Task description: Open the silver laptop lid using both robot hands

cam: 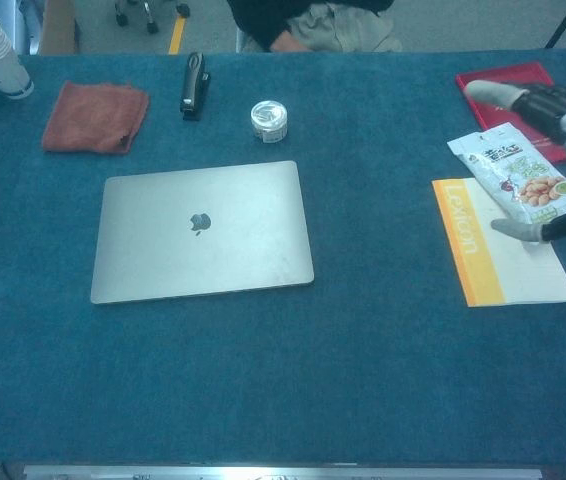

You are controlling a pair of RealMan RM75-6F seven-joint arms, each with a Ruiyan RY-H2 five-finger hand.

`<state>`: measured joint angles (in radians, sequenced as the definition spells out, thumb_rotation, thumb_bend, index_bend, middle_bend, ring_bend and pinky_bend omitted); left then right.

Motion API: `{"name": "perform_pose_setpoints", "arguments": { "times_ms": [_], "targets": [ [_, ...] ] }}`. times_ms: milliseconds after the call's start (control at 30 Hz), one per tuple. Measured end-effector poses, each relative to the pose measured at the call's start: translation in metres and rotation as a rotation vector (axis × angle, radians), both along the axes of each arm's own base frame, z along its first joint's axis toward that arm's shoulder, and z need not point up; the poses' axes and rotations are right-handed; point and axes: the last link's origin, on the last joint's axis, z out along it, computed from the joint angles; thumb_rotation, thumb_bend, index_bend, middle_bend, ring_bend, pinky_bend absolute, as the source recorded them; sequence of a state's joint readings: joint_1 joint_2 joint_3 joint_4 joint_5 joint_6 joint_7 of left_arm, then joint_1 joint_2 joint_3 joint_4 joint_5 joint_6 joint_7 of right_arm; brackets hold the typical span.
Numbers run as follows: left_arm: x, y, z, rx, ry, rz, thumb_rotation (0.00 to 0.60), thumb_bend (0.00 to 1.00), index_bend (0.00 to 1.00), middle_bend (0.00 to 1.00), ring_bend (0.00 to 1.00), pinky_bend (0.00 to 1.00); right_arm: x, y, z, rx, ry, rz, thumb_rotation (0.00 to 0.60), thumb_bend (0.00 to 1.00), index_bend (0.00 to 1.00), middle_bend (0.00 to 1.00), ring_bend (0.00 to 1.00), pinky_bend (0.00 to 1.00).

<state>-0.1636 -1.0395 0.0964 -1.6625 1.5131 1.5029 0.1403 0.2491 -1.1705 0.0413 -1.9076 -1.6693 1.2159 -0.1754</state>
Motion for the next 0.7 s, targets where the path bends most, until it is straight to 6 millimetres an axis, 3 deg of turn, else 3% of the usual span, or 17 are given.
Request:
{"name": "perform_pose_setpoints", "arguments": {
  "times_ms": [267, 700],
  "targets": [
    [0.002, -0.013, 0.007, -0.008, 0.004, 0.009, 0.600, 0.23, 0.00, 0.00, 0.00, 0.00, 0.037, -0.006, -0.042, 0.113, -0.003, 0.107, 0.600, 0.14, 0.00, 0.07, 0.01, 0.06],
    [0.006, -0.017, 0.009, -0.028, 0.018, 0.019, 0.600, 0.23, 0.00, 0.00, 0.00, 0.00, 0.087, -0.014, -0.102, 0.225, -0.001, 0.192, 0.600, 0.14, 0.00, 0.06, 0.00, 0.06]
  ]
}}
